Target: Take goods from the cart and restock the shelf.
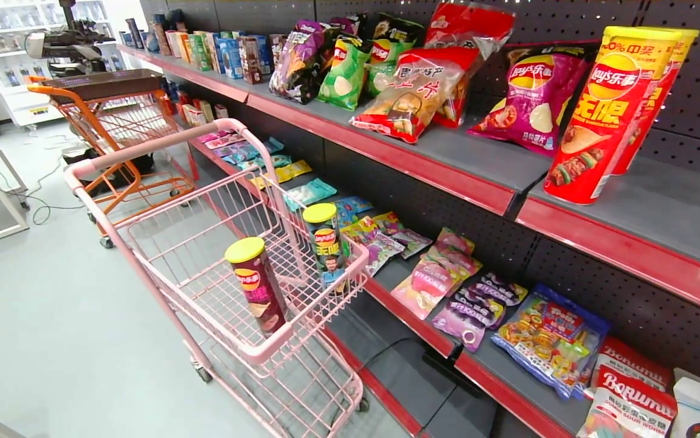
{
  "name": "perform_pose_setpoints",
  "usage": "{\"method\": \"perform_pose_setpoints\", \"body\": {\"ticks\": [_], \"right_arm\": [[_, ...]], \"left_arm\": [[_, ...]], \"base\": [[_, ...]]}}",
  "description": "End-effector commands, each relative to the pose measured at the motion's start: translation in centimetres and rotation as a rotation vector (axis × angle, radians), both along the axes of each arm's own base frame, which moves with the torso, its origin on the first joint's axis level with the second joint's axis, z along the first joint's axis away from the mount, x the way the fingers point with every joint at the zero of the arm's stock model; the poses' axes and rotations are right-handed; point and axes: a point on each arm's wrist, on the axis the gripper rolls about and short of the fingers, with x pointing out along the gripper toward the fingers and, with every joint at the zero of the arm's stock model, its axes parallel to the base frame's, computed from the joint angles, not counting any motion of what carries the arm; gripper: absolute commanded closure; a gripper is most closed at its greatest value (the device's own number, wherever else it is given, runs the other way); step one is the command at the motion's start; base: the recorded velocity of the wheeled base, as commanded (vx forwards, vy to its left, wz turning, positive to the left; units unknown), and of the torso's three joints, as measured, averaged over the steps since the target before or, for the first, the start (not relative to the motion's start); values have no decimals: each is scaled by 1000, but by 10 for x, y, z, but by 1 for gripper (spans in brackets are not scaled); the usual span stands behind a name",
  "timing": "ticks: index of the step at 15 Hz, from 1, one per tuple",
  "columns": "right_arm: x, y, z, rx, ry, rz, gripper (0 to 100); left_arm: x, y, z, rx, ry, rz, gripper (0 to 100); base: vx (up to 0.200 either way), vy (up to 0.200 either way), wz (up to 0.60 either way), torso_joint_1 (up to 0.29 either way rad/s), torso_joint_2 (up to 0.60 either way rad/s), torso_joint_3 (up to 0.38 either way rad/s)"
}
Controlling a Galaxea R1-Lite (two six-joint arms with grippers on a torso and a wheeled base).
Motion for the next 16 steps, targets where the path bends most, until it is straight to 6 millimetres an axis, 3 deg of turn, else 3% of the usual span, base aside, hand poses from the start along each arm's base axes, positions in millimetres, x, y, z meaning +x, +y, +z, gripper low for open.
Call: {"method": "perform_pose_setpoints", "body": {"ticks": [1, 7, 11, 16], "right_arm": [[0, 0, 0, -1, 1, 1, 0], [0, 0, 0, -1, 1, 1, 0], [0, 0, 0, -4, 1, 1, 0], [0, 0, 0, -4, 1, 2, 0]], "left_arm": [[125, -2, -37, -41, 250, -25, 0], [195, -11, -107, -27, 464, -132, 0], [215, -31, -138, 8, 515, -256, 0], [243, -39, -161, 51, 460, -305, 0]], "base": [[0, 0, 0, 0, 0, 0], [0, 0, 0, 0, 0, 0], [0, 0, 0, 0, 0, 0], [0, 0, 0, 0, 0, 0]]}}
